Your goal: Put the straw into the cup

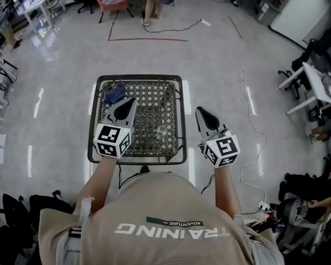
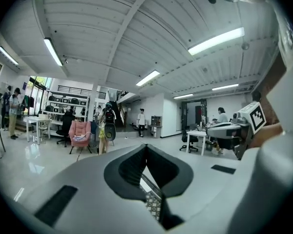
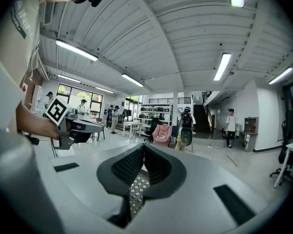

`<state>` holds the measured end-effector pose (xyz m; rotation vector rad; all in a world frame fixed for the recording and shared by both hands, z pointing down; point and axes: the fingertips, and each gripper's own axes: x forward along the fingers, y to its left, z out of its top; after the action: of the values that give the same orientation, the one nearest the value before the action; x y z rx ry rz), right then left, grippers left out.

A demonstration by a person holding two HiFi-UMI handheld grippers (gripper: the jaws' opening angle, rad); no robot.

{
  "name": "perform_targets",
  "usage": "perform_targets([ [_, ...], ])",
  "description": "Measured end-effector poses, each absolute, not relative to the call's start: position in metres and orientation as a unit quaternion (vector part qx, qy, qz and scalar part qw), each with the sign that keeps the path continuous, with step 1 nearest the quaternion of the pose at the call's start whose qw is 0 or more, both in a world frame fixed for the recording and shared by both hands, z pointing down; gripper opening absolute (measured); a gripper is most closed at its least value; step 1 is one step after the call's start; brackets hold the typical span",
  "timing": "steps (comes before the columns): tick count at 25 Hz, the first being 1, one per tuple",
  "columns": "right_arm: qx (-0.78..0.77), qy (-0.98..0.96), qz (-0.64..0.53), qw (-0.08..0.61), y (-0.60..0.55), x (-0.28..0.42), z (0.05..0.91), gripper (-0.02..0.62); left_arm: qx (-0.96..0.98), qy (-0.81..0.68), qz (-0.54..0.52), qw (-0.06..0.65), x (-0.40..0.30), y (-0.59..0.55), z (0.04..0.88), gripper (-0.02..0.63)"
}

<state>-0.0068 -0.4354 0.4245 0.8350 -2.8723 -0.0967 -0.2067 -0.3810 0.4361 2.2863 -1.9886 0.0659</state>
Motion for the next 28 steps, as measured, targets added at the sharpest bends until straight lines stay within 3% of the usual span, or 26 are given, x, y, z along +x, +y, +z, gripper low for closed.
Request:
perform_targets([
  [8,0.288,-0.956,-0.017,0.049,-0.447,-0.002,0.409,0.017,0.755,-0.653,0.031,0.05,-0.212,-0.385,0.436,0.017],
  [28,0.272,-0.957,-0.006,0.101,-0.44,-0.009,0.439,0.017,0.756,-0.648,0.016,0.09,-0.219,-0.385,0.45,0.017],
])
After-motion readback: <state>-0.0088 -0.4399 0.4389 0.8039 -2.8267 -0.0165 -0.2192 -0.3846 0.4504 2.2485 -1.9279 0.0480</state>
